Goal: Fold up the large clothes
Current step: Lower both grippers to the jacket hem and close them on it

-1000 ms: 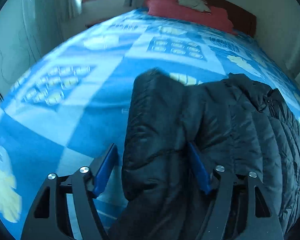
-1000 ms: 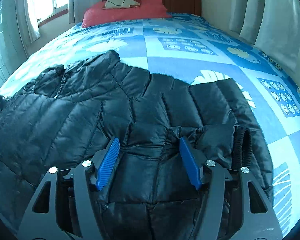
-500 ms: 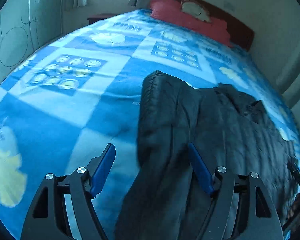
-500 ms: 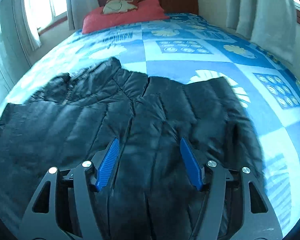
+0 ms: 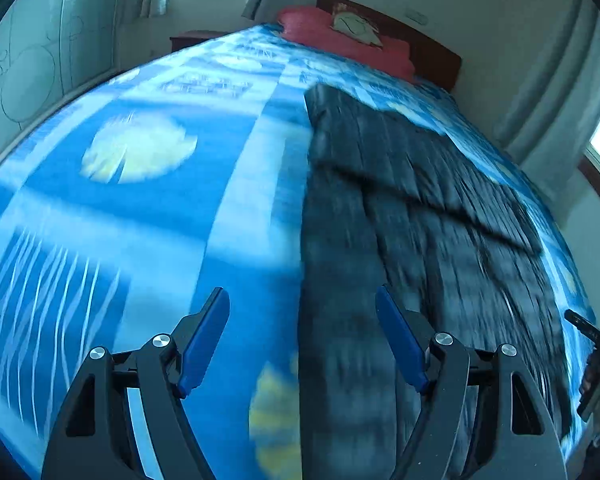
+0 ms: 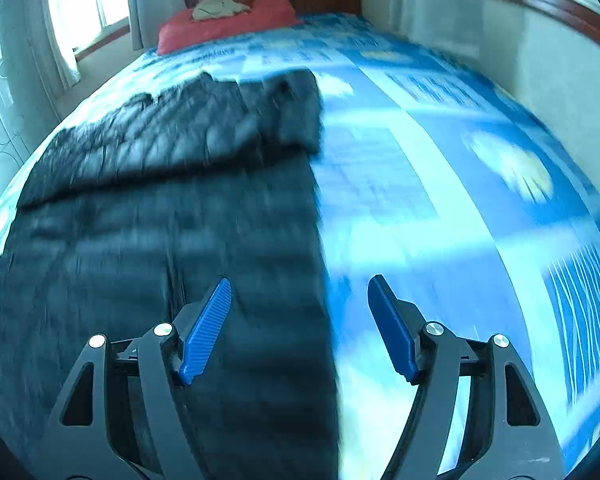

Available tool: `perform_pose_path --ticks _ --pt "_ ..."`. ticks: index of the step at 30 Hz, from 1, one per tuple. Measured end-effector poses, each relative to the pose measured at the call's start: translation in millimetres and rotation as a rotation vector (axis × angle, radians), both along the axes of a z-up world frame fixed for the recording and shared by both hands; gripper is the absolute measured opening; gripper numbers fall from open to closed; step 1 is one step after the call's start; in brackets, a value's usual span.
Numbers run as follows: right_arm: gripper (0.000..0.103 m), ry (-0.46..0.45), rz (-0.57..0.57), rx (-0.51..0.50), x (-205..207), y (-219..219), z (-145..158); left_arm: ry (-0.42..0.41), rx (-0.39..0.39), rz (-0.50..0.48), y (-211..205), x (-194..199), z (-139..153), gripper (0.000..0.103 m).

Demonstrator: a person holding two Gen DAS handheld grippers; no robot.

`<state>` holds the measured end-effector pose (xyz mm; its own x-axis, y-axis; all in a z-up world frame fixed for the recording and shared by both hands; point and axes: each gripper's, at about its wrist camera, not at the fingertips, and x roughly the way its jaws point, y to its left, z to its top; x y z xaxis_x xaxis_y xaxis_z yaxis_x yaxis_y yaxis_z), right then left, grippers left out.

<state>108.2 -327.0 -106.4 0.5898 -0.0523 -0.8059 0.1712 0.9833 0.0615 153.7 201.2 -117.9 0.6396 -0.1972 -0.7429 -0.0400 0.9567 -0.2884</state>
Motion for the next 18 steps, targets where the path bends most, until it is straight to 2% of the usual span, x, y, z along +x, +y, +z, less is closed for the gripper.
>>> perform_pose_path --ticks 7,12,15,18 --pt "0.071 0.031 -0.034 0.087 -89 1 -16 0.047 -0.071 -0.041 -5 -77 -21 0.074" --pt "0.071 0.035 -0.073 0.163 -115 -4 -34 0.07 -0.12 -0.036 -8 -108 -36 0.074" --pt "0.071 0.028 -0.04 0.131 -122 6 -32 0.048 -0.106 -0.033 -12 -120 -36 0.074" --pt "0.071 0.028 -0.002 0.162 -130 15 -32 0.05 -0.152 -0.036 -13 -125 -37 0.074"
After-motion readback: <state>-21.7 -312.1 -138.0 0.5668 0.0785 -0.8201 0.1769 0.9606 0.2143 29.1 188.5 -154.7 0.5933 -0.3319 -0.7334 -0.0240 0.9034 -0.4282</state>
